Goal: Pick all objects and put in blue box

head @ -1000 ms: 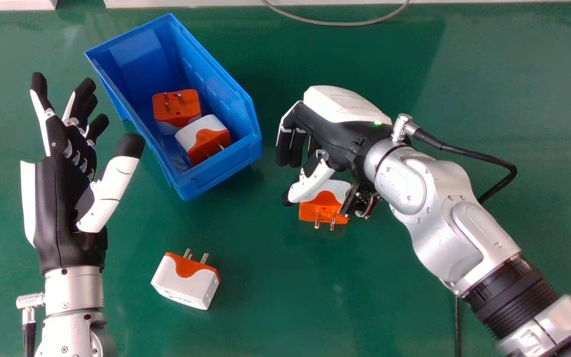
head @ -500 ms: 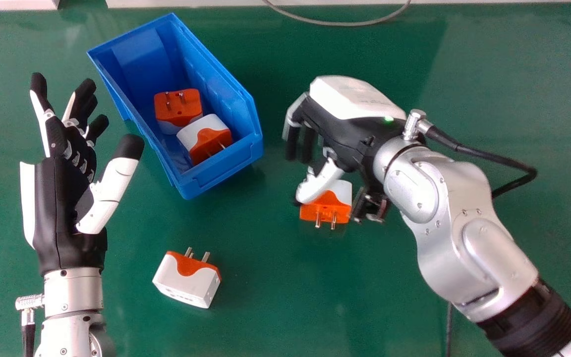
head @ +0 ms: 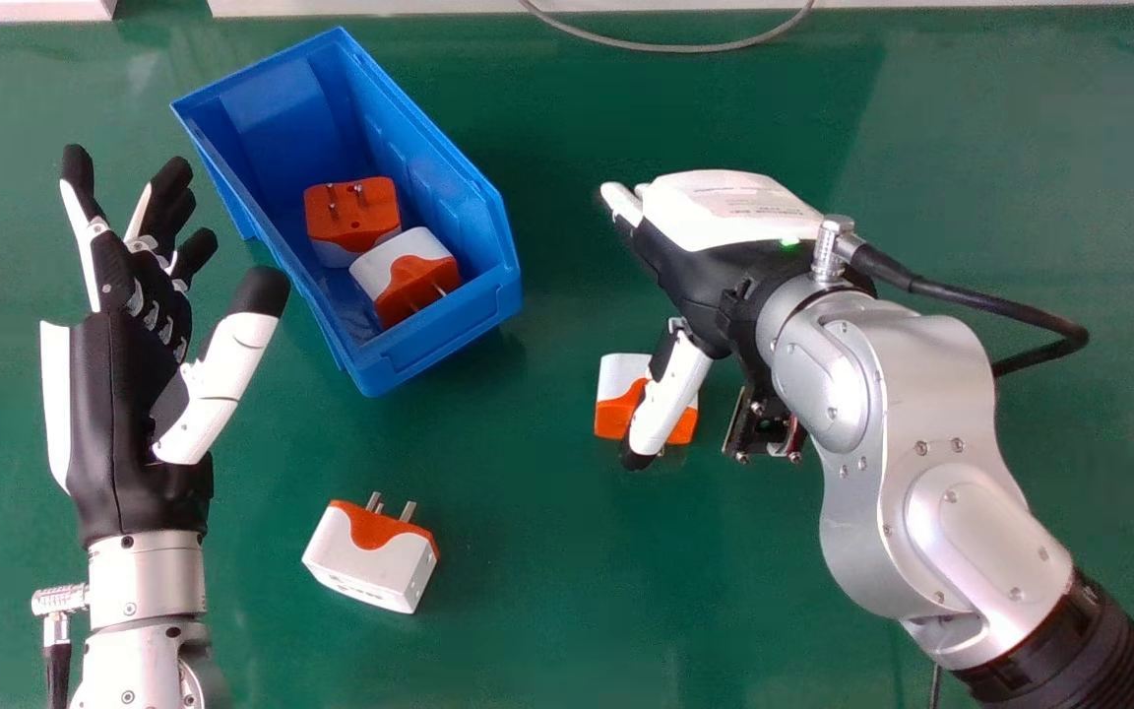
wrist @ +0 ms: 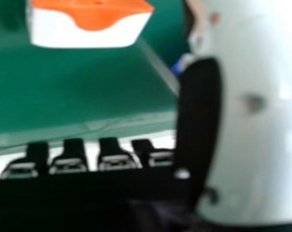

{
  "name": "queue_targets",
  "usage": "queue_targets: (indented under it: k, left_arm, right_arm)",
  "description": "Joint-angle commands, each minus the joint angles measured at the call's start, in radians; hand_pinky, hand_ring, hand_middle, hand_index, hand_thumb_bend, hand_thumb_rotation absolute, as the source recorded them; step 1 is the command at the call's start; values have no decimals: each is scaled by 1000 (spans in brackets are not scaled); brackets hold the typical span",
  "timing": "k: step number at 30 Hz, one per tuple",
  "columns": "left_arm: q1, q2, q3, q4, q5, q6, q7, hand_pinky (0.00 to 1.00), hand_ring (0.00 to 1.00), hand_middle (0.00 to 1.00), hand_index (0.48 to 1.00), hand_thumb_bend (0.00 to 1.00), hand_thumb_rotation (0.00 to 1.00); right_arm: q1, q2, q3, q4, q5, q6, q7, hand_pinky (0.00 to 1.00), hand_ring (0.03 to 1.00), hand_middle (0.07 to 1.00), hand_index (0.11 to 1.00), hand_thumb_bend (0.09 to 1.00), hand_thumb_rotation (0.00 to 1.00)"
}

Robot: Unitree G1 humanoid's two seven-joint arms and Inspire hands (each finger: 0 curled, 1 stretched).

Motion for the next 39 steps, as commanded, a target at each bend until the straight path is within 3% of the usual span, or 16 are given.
queue_targets:
  k: [1, 6, 10, 12, 15, 18, 19, 21, 24, 27, 29, 30, 32, 34, 35, 39]
  left_arm:
    - [-3, 0, -1, -20, 1, -7, 2, 891, 932, 921, 914, 846, 565]
    - [-10, -1, -2, -16, -13, -6, -8, 899, 939, 929, 916, 846, 553]
    - [-15, -1, -2, -14, -6, -8, -1, 901, 940, 930, 921, 848, 553]
    - [-18, 1, -2, -9, -4, -14, -1, 901, 940, 930, 921, 847, 553]
    - [-22, 1, -2, -6, -11, -13, -6, 897, 940, 929, 922, 842, 552]
    - [-23, 0, -3, -6, -6, -15, -3, 895, 940, 928, 921, 843, 554]
    - [-22, 0, -3, -8, -5, -15, -2, 896, 941, 929, 921, 842, 555]
    - [-20, 2, -3, -12, -15, -12, -11, 898, 942, 929, 921, 840, 556]
    - [-18, 0, -2, -18, -34, -2, -22, 901, 947, 932, 921, 847, 544]
    - [-21, 0, 0, -10, -19, -11, -18, 902, 947, 932, 921, 848, 540]
    - [-19, 0, 0, -11, -17, -11, -18, 903, 947, 932, 920, 850, 545]
    - [-18, -1, 0, -13, -18, -8, -17, 903, 947, 932, 920, 850, 545]
    - [-15, 0, 1, -14, -11, -7, -12, 904, 945, 931, 919, 851, 546]
    - [-14, 1, 0, -13, -2, -12, -6, 902, 944, 929, 918, 852, 549]
    - [-13, 1, 0, -11, -2, -15, -6, 900, 944, 929, 918, 849, 556]
    - [-12, 1, 0, -10, -12, -17, -14, 906, 946, 931, 919, 848, 556]
  right_arm:
    - [0, -1, -13, -36, -26, -12, -1, 1000, 1000, 1000, 1000, 1000, 201]
    - [-2, 3, -7, -12, -27, -27, -3, 1000, 1000, 1000, 1000, 1000, 207]
    - [3, 26, 8, 69, -10, -46, -36, 1000, 1000, 1000, 1000, 1000, 189]
    - [15, 40, 20, 151, 9, -80, -85, 1000, 1000, 1000, 1000, 1000, 186]
    - [23, 55, 34, 291, 43, -150, -167, 1000, 1000, 1000, 997, 1000, 143]
    - [24, 68, 27, 394, 81, -206, -247, 999, 1000, 1000, 984, 1000, 110]
    - [24, 72, 25, 424, 92, -222, -270, 979, 1000, 1000, 979, 1000, 102]
    - [28, 76, 19, 466, 115, -249, -317, 930, 1000, 1000, 965, 1000, 82]
    - [39, 77, 20, 491, 128, -279, -376, 740, 992, 1000, 909, 965, 23]
    - [62, 98, -1, 523, 161, -317, -494, 604, 878, 958, 855, 867, 9]
    - [63, 110, -21, 544, 195, -343, -539, 503, 714, 807, 783, 742, 6]
    - [61, 111, -26, 550, 207, -359, -552, 503, 714, 807, 783, 742, 6]
    - [58, 111, -33, 557, 226, -386, -575, 425, 559, 668, 678, 629, 2]
    - [58, 110, -38, 556, 239, -402, -586, 390, 498, 611, 630, 584, 1]
    - [57, 111, -42, 552, 245, -403, -582, 357, 445, 563, 587, 546, 0]
    - [56, 112, -53, 533, 265, -411, -575, 338, 413, 531, 554, 519, 0]
